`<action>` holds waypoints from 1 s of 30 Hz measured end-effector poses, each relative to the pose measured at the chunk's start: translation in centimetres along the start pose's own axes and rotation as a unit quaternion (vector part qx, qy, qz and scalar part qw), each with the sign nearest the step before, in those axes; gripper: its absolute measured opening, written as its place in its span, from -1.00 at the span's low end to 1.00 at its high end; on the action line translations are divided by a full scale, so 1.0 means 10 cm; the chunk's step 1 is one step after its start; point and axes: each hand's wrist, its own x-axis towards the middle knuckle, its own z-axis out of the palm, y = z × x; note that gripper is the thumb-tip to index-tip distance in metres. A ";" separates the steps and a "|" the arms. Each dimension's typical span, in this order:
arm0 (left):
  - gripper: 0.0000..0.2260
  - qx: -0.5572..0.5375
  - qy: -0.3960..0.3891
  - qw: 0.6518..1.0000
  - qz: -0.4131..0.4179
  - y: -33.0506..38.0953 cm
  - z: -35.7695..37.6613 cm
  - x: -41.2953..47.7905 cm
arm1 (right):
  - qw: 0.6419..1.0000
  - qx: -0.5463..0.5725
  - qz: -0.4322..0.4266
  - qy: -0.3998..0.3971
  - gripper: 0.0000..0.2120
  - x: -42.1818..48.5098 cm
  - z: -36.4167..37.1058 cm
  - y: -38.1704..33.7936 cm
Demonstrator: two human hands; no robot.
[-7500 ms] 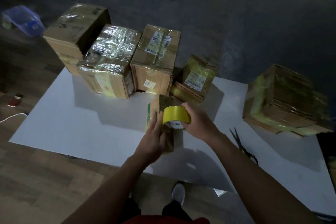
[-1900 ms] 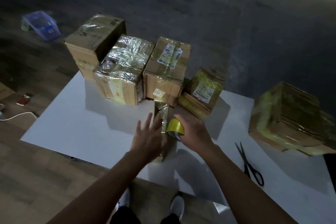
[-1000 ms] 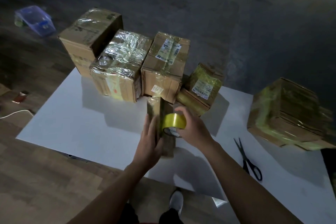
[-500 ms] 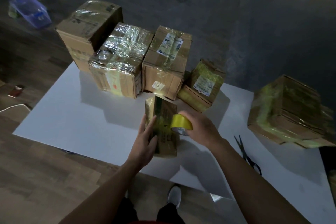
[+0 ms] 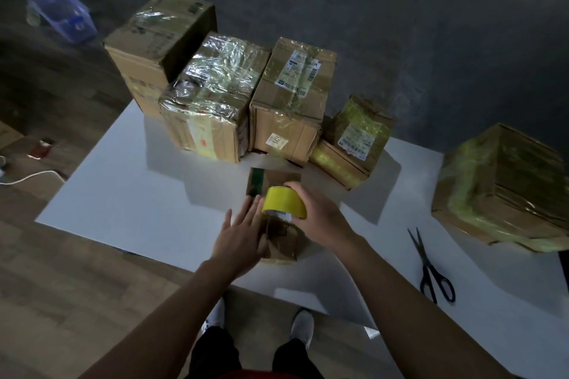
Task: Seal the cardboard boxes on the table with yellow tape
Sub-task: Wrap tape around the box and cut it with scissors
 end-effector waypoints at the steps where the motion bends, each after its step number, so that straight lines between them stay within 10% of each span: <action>1: -0.31 0.008 0.000 1.000 -0.001 -0.01 0.00 -0.01 | 1.000 -0.003 0.005 -0.004 -0.41 0.00 -0.01 -0.01; 13: -0.25 0.100 0.002 0.995 0.030 0.26 -0.01 0.09 | 0.993 -0.113 -0.007 0.035 -0.52 -0.17 -0.09 0.28; 22: -0.34 0.068 0.010 0.997 0.041 0.33 0.09 0.12 | 0.998 0.030 0.044 0.015 -0.47 -0.22 -0.15 0.45; 30: -0.36 0.076 0.002 0.996 0.039 0.32 0.12 0.13 | 0.993 -0.113 -0.025 0.018 -0.46 -0.20 -0.19 0.60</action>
